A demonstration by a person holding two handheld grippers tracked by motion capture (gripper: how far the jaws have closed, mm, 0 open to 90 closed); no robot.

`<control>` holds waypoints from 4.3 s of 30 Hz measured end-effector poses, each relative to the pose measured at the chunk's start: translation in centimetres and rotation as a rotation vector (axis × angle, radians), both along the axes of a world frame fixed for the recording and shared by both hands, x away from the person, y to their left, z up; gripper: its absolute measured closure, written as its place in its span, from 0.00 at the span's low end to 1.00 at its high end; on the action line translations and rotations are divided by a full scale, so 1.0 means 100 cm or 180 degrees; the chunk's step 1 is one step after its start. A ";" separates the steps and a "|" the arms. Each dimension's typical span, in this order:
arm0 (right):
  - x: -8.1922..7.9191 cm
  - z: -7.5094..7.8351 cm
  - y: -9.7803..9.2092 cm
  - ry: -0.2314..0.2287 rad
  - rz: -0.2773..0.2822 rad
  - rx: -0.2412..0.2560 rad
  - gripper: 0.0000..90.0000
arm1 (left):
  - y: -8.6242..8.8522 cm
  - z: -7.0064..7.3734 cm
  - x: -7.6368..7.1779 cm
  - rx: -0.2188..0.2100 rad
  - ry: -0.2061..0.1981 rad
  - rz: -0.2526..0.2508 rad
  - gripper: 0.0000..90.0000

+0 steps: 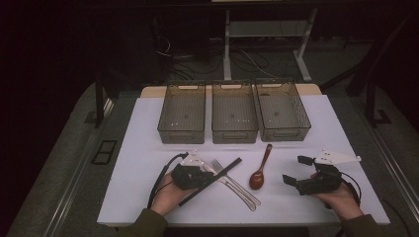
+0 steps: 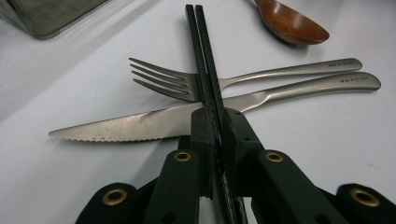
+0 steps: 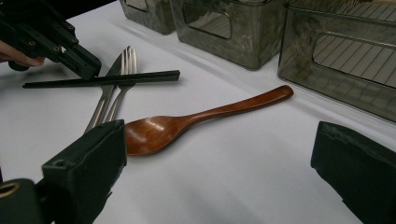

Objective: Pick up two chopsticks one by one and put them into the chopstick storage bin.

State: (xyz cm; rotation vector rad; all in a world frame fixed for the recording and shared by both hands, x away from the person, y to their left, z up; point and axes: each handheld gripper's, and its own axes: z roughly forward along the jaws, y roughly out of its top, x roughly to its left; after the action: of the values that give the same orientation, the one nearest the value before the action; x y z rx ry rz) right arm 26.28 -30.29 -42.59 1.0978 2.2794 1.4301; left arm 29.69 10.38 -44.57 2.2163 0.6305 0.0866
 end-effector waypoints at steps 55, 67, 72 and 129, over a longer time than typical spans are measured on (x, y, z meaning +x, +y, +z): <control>-0.003 -0.011 0.004 0.0017 0.0016 -0.0068 0.03 | 0.004 0.010 -0.003 -0.0083 0.0008 0.0074 0.94; -0.003 -0.019 0.009 0.0095 0.0097 -0.0221 0.03 | 0.011 0.020 -0.003 -0.0116 -0.0008 0.0030 0.94; -0.002 -0.020 0.010 0.0115 0.0122 -0.0243 0.03 | 0.014 0.024 -0.003 -0.0117 -0.0021 0.0010 0.94; -0.002 -0.021 0.011 0.0159 0.0104 -0.0227 0.03 | 0.046 0.061 0.040 -0.0371 -0.0188 0.0383 0.94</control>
State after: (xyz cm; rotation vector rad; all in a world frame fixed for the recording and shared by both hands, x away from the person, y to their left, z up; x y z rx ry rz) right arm 26.09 -29.21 -44.65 1.0918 2.3738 1.3364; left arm 33.74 14.94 -38.45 2.0557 0.7177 0.1722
